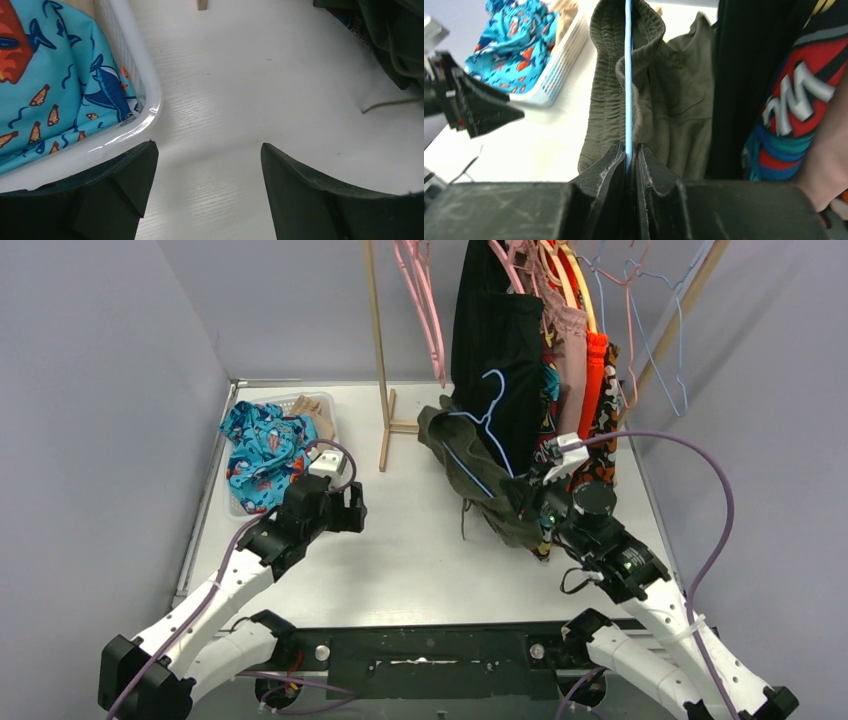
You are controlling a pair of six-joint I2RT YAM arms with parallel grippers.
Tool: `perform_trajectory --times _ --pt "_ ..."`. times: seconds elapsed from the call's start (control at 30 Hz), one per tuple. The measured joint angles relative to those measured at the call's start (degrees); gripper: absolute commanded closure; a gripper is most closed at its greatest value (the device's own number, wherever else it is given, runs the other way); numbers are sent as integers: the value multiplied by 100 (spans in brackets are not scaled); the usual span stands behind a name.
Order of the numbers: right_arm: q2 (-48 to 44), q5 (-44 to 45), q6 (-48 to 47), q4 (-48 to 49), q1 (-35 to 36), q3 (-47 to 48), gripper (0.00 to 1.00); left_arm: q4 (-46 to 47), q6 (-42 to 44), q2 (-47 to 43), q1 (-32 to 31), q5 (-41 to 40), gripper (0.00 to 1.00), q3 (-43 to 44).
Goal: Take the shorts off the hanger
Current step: Pick up the hanger from the clothes rod, then remove the shorts from the hanger.
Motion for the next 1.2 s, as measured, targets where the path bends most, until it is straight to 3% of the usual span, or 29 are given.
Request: perform_trajectory --times 0.2,0.5,0.7,1.2 --pt "-535 -702 444 55 13 -883 100 -136 -170 -269 0 -487 20 0" --pt "201 -1882 702 719 299 -1373 100 -643 -828 -610 0 -737 18 175" --pt "651 -2280 697 1244 487 -1373 100 -492 -1281 -780 0 -72 23 291" --pt "1493 -2455 721 1832 789 -1414 100 1141 -1436 -542 -7 2000 26 295"
